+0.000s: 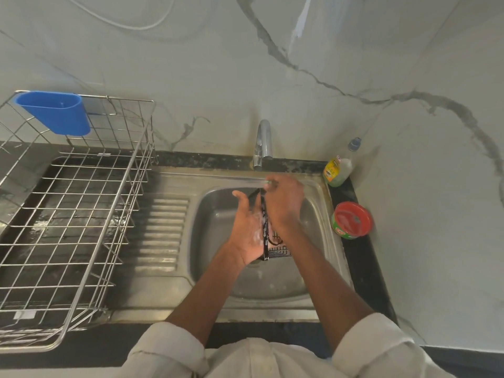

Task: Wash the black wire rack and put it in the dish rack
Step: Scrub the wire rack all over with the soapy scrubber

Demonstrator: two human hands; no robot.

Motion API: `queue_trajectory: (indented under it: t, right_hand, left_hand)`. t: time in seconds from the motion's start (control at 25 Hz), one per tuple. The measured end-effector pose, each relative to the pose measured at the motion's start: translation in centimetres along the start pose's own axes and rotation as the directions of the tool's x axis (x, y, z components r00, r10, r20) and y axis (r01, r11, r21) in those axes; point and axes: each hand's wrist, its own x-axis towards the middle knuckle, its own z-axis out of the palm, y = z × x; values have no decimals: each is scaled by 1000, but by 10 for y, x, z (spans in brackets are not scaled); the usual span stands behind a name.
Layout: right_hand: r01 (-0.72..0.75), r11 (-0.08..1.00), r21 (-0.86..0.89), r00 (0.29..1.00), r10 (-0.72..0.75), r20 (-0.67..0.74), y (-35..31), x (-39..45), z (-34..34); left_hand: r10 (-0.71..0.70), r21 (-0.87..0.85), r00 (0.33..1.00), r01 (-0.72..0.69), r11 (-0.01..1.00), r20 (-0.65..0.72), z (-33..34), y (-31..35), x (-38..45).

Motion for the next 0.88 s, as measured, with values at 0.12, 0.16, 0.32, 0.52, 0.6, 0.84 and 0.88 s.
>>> queue_trajectory:
  t: [0.12,0.16,0.32,0.52,0.6,0.84,0.88]
  right_hand:
    - [122,993,-6,984,-120,133,0,-6,0]
    - [100,993,-62,988,-92,121,4,-3,-5]
    - [143,974,-176,988,-130,85,10,-11,-13]
    - [101,950,-297,992,-120,-48,27,-16,-16]
    - [108,956,-275,994,-111,5,26,-21,-19]
    - [135,964,-229,990,-120,76,19,-21,-26]
    - [191,955,-228,979,-169,114,14,-24,-23]
  left_hand:
    - [-24,-3,999,24,1000,-29,4,-2,-2]
    - [-30,3,999,30,1000,-33,4,0,-3]
    - [-4,23,997,6,1000,-72,7,-1,-2]
    - [2,44,992,4,999,-125,9,-5,0]
    - [-1,41,990,7,999,-141,8,-5,1]
    - [14,96,996,-6,995,-90,7,-1,-1]
    - [17,95,994,-6,995,-108,10,-1,-4]
